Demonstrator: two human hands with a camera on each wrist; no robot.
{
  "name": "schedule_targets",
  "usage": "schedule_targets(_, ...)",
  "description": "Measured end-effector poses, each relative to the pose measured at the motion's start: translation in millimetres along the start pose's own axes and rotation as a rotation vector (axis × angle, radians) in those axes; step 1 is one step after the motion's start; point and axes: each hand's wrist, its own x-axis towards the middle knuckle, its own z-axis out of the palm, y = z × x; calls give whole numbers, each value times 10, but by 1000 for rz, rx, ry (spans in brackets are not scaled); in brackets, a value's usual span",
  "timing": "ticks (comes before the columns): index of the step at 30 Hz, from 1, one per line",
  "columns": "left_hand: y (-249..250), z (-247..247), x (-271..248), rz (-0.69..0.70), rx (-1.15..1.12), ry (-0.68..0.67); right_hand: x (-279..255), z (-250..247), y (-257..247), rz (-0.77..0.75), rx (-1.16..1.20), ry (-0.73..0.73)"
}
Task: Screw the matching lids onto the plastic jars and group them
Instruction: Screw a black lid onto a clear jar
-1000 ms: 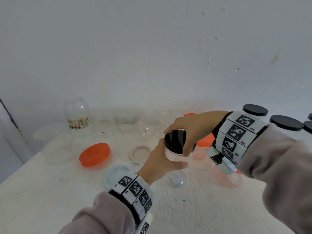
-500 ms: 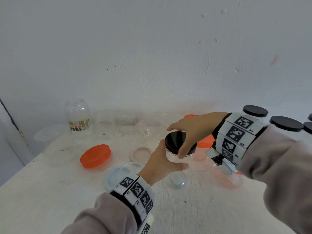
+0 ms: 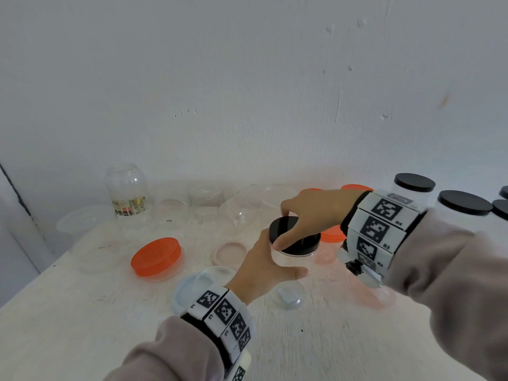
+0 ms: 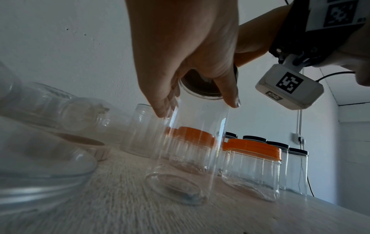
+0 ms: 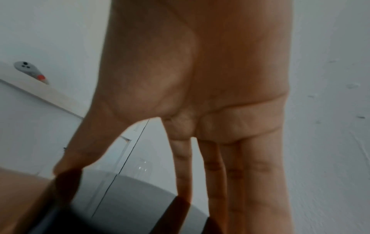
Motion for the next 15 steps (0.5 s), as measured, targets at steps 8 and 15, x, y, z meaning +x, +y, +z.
schedule_targets(8,0,7,18,-8,-2,-2,-43,-98,40,-137,34,-107)
schedule_targets(15,-9,8,-2,-10,-5,8,-11,1,-8,-10,35,8)
